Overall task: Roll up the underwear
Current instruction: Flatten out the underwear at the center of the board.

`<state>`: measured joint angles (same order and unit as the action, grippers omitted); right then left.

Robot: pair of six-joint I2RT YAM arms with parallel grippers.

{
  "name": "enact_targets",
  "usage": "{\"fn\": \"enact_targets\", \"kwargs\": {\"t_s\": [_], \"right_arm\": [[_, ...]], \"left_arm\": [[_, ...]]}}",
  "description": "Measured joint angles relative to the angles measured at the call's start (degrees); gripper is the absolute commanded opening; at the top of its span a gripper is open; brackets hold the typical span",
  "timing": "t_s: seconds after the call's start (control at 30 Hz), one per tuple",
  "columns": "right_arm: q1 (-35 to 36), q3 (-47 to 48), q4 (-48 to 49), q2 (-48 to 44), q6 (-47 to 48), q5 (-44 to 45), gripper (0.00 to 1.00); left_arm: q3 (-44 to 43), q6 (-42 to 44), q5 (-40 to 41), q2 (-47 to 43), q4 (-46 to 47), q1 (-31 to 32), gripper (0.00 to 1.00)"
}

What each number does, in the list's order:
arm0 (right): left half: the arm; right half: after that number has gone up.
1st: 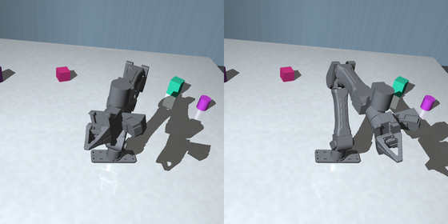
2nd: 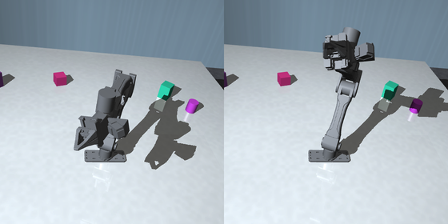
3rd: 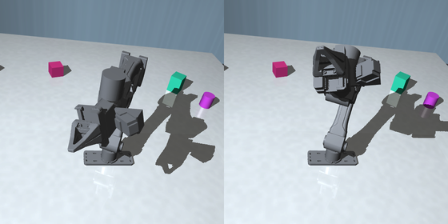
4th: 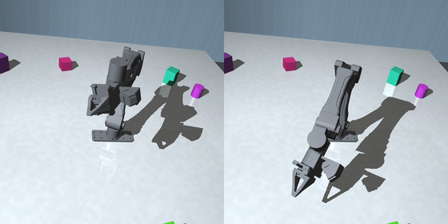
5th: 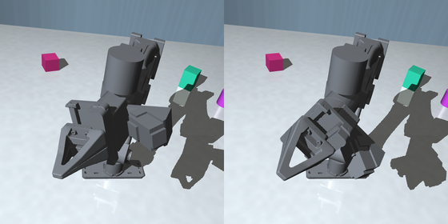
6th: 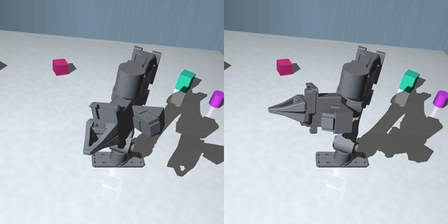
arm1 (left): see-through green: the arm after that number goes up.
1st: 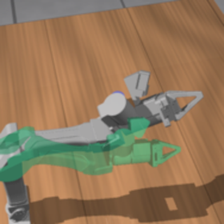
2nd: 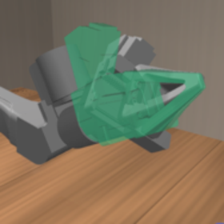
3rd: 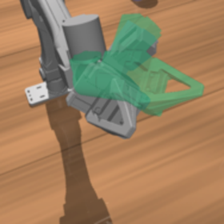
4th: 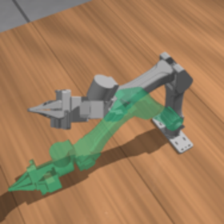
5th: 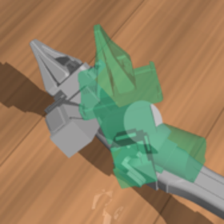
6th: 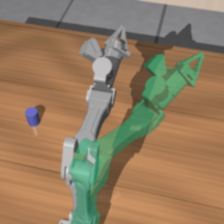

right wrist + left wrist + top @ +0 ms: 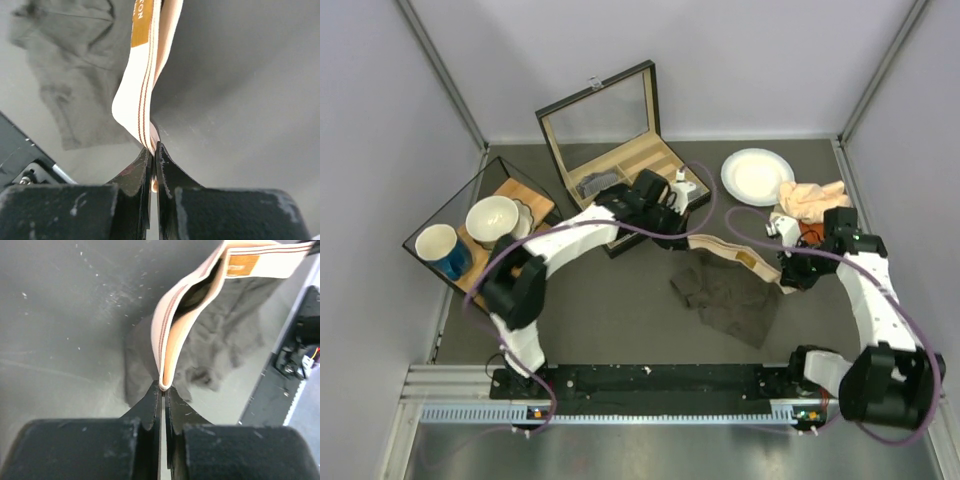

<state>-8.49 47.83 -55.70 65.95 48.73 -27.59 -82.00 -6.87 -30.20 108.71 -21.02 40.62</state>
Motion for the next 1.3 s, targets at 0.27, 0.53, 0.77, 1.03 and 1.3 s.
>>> {"fn": "enact_targets", "kwargs": {"t_s": [0.27, 0.53, 0.77, 1.03, 1.3], "right_arm": [[11.28, 12.07, -15.3, -17.51, 8.15, -6.23, 0.0], [12.52, 24.68, -19.61, -24.98, 9.88, -17.35, 0.0], [12.48, 13.64, -16.5, -24.28, -0.44, -14.62, 0.0], [11.56, 2.78, -2.95, -4.66, -7.87, 0.44, 0.29], [7.23, 2.78, 4.61, 3.82, -8.07, 6.71, 0.61]], "left_arm": [[5.22, 1.07, 0.63, -32.52, -10.05, 0.46, 0.0], [3.28, 1.09, 4.83, -45.09, -24.28, 1.16, 0.0], [-7.23, 2.51, 5.4, -33.48, -25.62, 1.16, 0.0], [-24.81, 2.73, 4.31, 8.39, -20.28, 1.18, 0.23], [-40.33, 2.89, 18.4, 29.51, -22.38, 0.42, 0.5]]}}
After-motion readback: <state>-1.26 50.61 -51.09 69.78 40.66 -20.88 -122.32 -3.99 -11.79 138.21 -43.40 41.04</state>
